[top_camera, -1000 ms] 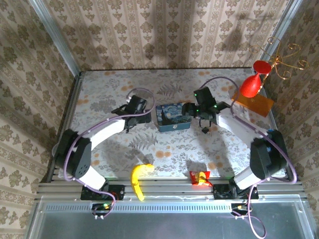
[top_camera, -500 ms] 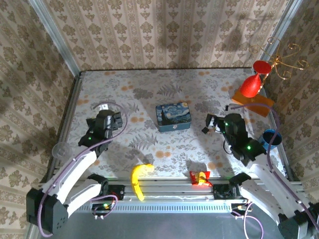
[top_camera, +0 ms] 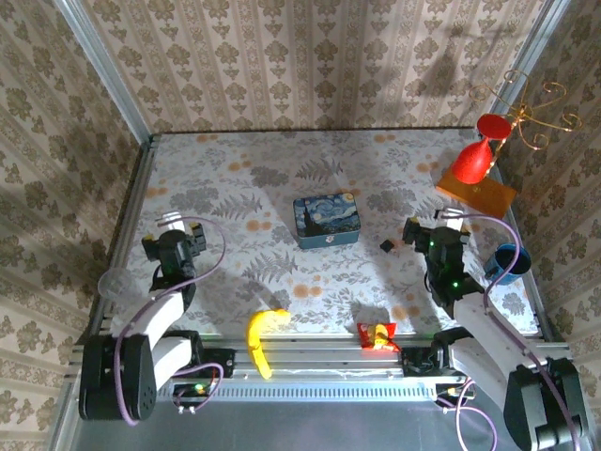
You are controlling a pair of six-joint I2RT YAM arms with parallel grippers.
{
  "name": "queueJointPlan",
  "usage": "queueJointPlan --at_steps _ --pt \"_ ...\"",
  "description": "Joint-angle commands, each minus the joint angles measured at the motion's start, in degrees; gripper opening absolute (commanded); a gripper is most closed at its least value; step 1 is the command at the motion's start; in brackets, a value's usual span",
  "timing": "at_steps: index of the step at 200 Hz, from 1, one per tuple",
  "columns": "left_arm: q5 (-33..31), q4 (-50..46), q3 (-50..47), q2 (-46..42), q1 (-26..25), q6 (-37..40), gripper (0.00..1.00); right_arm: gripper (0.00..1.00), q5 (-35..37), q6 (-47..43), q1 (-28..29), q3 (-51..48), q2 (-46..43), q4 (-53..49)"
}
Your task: Unlock the padlock with the key
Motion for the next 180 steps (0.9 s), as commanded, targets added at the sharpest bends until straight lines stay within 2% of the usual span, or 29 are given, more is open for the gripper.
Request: queueJointPlan --at_steps 1,29,50,95,120,146,180 --pt "5.5 14.2 -1.5 4.1 1.0 5.1 1.00 1.00 -1.3 -3.9 -1.3 0.1 2.9 10.6" --pt "11.0 22.5 -1.4 10.9 3.4 6.0 1.00 1.00 -3.3 -4.9 -3.5 0.7 8.3 14.4" --pt "12.9 18.1 1.4 12.5 3.8 6.9 1.00 1.00 -5.1 -5.6 -4.8 1.0 12.7 18.6" --pt "19.3 19.2 1.0 12.7 5.0 9.2 1.00 1.00 -6.9 -7.9 -5.8 2.7 21.1 24.2" --pt "21.3 20.5 -0.3 11.8 5.6 8.3 1.00 1.00 -7.2 -8.3 -6.1 2.5 22.3 26.0" --pt "27.4 24.1 -1.9 11.2 6.0 4.7 1.00 1.00 -7.6 -8.4 -6.6 2.2 21.9 26.9" --pt "29.0 27.5 -0.7 15.9 6.3 4.1 1.00 1.00 -9.9 -8.5 -7.7 2.6 22.2 26.8"
